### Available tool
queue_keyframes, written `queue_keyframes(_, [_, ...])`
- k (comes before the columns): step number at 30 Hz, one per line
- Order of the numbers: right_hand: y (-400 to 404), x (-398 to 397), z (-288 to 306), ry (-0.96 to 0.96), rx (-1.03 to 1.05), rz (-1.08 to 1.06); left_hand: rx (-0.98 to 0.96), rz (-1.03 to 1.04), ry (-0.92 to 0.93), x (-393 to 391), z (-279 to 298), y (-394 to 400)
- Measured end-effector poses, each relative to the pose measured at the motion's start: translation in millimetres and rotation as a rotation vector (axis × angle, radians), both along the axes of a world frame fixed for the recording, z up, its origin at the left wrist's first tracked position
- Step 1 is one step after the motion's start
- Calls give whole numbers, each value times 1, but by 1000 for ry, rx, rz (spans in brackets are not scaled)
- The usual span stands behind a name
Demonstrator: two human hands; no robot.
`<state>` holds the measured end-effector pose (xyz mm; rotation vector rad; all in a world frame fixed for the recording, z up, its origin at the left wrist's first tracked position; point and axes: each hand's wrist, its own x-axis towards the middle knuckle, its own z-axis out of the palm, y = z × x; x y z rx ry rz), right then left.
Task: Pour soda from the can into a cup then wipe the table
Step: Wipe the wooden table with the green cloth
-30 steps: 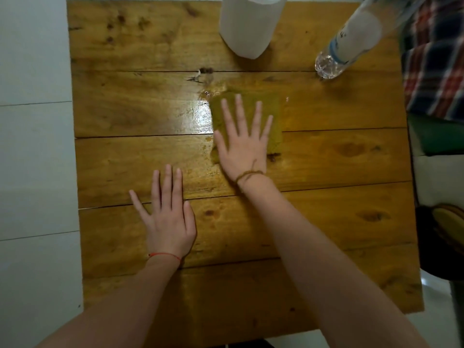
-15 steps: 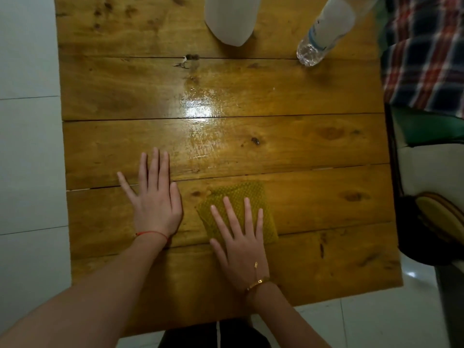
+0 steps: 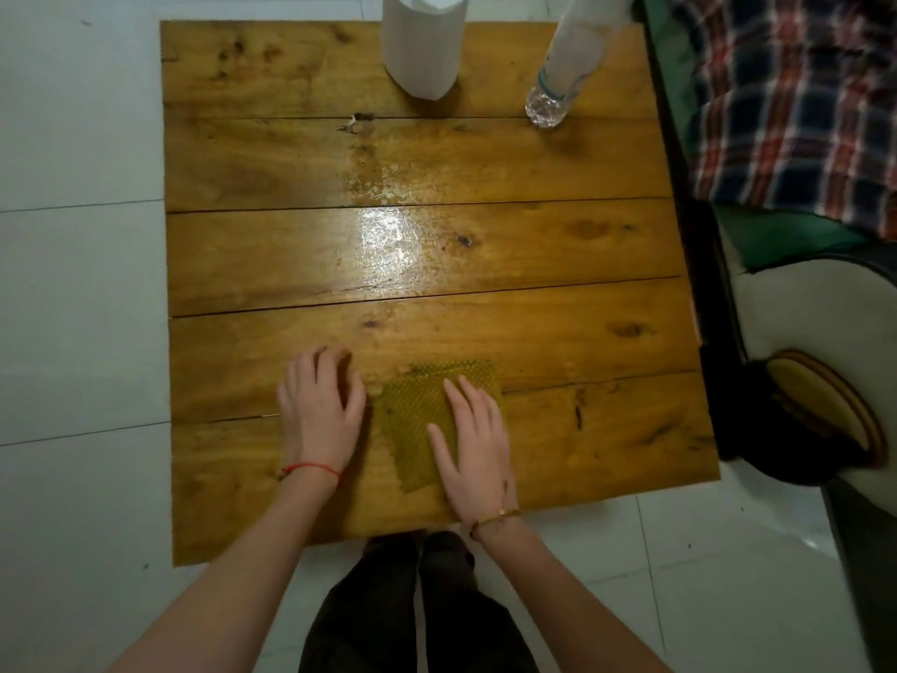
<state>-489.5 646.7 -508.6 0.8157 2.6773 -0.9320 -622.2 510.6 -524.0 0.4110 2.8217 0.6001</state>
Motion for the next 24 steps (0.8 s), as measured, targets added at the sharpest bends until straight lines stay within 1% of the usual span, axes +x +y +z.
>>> queue_keyframes(2, [17,2,3,87,69,-212,74,124,-65,32,2,5])
queue_keyframes(3, [25,3,3,74,85,-307,112,181,-98,45,3,8])
queue_keyframes(5, [40,3,4,-25,66,-455,165,285,-182,65,7,14])
queue_keyframes(6, [45,3,3,-91,43,-498,157,333,-223,72,9,18])
queue_keyframes(8, [52,4,4,-230,-17,-524,58,418,-319,85,14,25])
queue_keyframes(10, [55,5,5,-331,-58,-523,-50,460,-373,94,17,30])
queue_keyframes(17, [58,-2,9,-398,-108,-513,-183,462,-387,96,14,42])
queue_keyframes(19, [60,-4,8,-410,-156,-514,-158,460,-414,94,12,43])
queue_keyframes(24, [68,-5,11,-355,-324,-554,86,435,-458,90,14,39])
